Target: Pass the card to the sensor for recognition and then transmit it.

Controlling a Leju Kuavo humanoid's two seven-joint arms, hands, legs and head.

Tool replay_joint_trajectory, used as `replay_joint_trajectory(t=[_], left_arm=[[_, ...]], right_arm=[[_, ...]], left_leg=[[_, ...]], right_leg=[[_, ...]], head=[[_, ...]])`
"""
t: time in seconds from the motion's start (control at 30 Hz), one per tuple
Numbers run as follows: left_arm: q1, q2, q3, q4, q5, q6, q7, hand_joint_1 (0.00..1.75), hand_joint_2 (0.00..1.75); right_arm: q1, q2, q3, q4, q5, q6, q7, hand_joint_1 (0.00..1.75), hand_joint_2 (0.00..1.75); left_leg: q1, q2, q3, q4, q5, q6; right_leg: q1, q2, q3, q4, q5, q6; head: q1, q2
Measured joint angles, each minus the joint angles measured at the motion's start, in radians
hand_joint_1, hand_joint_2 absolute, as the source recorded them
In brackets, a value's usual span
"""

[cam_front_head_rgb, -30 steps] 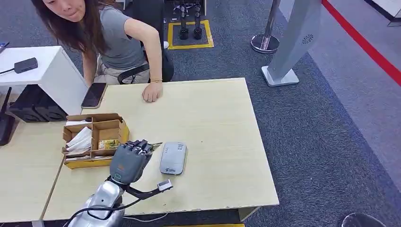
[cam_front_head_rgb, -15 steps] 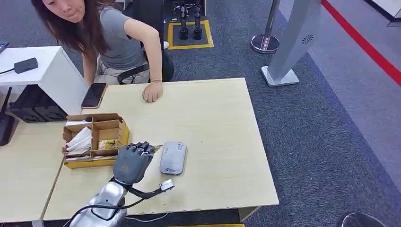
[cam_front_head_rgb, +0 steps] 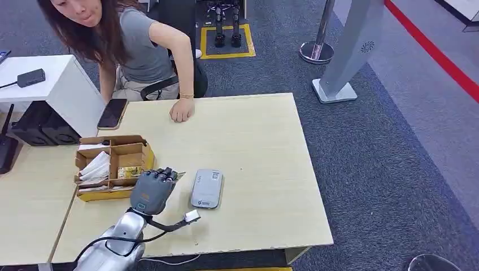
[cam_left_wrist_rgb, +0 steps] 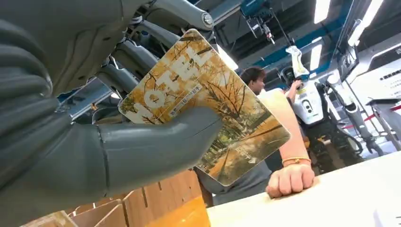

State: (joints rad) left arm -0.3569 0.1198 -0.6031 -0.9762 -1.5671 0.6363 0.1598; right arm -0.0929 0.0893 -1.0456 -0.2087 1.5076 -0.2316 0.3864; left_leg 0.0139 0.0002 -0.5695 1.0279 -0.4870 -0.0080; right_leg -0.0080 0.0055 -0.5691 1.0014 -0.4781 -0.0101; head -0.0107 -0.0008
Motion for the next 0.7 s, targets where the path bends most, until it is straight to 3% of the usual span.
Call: replay_joint_trajectory(t=[0.33,0.7], left_arm=[[-0.036,0.015,-0.076,0.021,0.0,0.0,0.045,1.75,1.75],[-0.091,0.028,-0.21,0.052,0.0,0.0,0.112,1.75,1.75]], right_arm=[[0.0,0.0,0.007,0.0,0.001,0.0,0.0,0.0,0.0],[-0.001,0.0,0.013,0.0,0.007,0.001,-0.001,0.0,0.0]], left_leg=[[0.0,0.0,0.0,0.0,0.0,0.0],[0.0,0.0,0.0,0.0,0.0,0.0]], right_leg=[[0.0,0.0,0.0,0.0,0.0,0.0],[0.0,0.0,0.0,0.0,0.0,0.0]], head=[[0.0,0.0],[0.0,0.0]])
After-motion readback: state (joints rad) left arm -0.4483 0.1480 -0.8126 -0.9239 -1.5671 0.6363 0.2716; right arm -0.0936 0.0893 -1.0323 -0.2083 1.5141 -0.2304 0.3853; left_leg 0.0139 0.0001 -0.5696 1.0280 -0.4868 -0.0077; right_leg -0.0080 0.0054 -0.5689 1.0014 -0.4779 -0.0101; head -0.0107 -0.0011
